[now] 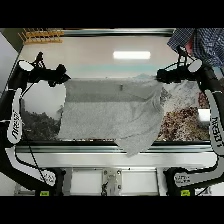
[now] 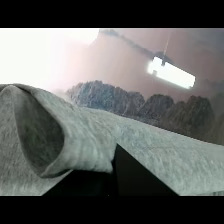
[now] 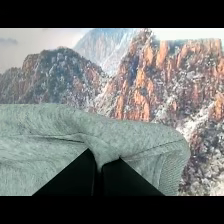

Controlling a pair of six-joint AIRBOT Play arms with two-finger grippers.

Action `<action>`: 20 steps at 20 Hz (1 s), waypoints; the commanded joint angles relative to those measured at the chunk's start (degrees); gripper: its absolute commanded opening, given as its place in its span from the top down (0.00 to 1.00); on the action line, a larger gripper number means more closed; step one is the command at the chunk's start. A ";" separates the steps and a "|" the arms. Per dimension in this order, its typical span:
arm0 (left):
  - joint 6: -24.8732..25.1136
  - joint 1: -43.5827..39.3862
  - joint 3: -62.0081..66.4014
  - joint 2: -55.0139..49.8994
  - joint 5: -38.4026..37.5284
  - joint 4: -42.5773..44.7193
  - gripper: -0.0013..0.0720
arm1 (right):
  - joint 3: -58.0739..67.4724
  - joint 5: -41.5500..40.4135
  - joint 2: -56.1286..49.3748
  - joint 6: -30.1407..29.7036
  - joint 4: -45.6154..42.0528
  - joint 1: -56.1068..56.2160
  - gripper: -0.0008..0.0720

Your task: Fold the clothes and pants, and hang the long-sleeved shirts on hangers.

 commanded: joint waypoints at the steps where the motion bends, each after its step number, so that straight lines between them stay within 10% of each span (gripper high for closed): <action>1: 0.15 0.07 -2.45 2.97 2.10 3.45 0.97 | -1.64 -0.66 2.14 0.04 -4.72 0.24 0.97; 16: 2.21 0.07 -45.07 16.87 13.05 5.86 0.97 | -35.45 -6.58 12.31 0.07 -2.47 1.42 0.95; 17: 2.19 0.07 -45.11 16.90 12.96 5.86 0.87 | -35.39 -6.54 12.37 0.07 -1.42 1.31 0.85; 19: 2.19 0.17 -43.85 18.25 11.96 6.01 0.31 | -34.23 -5.81 13.60 0.04 -0.70 1.16 0.39; 20: 2.19 0.81 -42.71 20.17 10.84 6.34 0.30 | -33.27 -4.70 15.41 0.02 -1.20 0.61 0.38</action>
